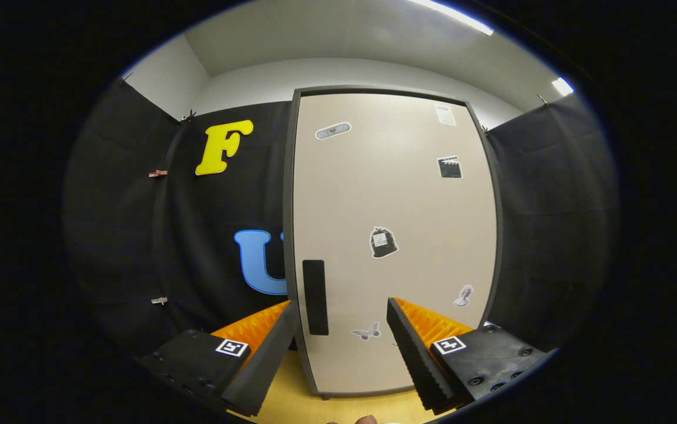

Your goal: Open the shoe cabinet door, grab the shoes and put them into the shoe cabinet, then close the shoe cabinet door.

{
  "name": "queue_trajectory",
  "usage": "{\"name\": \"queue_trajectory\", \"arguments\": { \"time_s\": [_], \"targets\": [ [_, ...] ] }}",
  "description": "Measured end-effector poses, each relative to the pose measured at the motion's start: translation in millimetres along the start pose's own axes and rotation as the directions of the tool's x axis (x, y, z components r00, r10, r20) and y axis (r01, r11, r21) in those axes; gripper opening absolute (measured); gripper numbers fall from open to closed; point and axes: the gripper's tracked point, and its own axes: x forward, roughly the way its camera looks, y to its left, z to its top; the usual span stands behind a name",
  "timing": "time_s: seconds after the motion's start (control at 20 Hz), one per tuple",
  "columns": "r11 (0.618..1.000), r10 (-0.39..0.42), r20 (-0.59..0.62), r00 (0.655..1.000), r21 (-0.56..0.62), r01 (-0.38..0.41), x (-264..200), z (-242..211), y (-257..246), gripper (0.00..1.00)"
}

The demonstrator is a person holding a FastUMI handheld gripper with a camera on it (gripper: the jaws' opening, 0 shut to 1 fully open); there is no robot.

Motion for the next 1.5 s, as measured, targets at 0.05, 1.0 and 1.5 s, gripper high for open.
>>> {"name": "queue_trajectory", "arguments": {
  "time_s": [0.05, 1.0, 1.5],
  "targets": [
    [1.0, 0.003, -0.012, 1.0, -0.007, -0.004, 12, -7, 6, 0.98],
    [0.997, -0.062, -0.089, 0.994, -0.044, 0.058, 109, -63, 23, 0.29],
    [1.0, 0.013, -0.119, 0.993, -0.021, -0.016, 70, -53, 23, 0.16]
  ]
}}
